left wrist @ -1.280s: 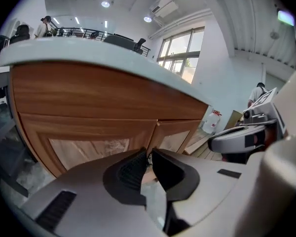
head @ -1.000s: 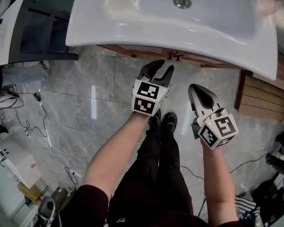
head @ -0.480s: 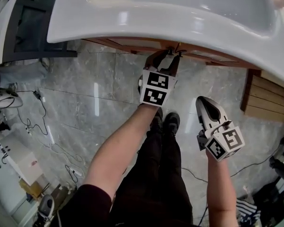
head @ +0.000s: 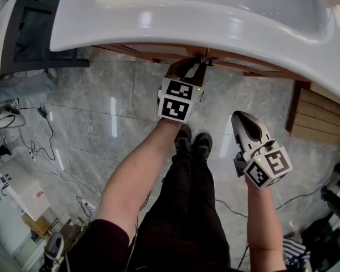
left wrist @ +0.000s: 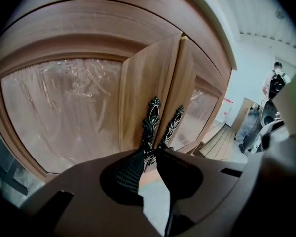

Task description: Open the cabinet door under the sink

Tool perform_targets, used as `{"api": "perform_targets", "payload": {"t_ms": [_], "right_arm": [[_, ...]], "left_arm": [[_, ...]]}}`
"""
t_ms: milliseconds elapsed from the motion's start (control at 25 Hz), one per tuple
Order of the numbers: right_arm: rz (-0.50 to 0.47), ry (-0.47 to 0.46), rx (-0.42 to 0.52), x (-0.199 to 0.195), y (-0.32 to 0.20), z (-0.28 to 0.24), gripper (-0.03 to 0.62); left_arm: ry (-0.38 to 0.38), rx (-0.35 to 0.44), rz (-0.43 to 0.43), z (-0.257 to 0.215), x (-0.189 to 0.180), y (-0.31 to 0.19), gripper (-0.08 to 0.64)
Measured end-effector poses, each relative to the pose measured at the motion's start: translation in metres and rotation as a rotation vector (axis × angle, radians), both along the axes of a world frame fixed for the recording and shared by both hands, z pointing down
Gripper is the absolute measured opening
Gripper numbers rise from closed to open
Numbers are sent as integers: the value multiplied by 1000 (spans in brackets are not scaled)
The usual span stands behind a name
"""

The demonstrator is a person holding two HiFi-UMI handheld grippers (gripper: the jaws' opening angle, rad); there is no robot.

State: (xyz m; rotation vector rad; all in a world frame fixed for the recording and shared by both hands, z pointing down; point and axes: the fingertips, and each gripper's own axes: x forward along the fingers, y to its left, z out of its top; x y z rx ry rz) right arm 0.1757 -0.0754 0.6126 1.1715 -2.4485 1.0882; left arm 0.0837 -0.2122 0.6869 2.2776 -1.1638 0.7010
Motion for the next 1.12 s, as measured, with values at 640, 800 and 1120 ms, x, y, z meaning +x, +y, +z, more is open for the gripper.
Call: {"api": "perform_targets", "payload": {"t_ms": [640,800,1120], "right_arm": [[-88,35,70,-19,-29,-22,15],[-184,38,128,-43,-37,-35,62],[-338,32,222,-94,-41,-54,149]], "left_arm": [[60,-31,73,-2,-18,44,86],[63,-19,124,-4,-24,66,86],[34,-21,217,-4,-37,95,86]]}}
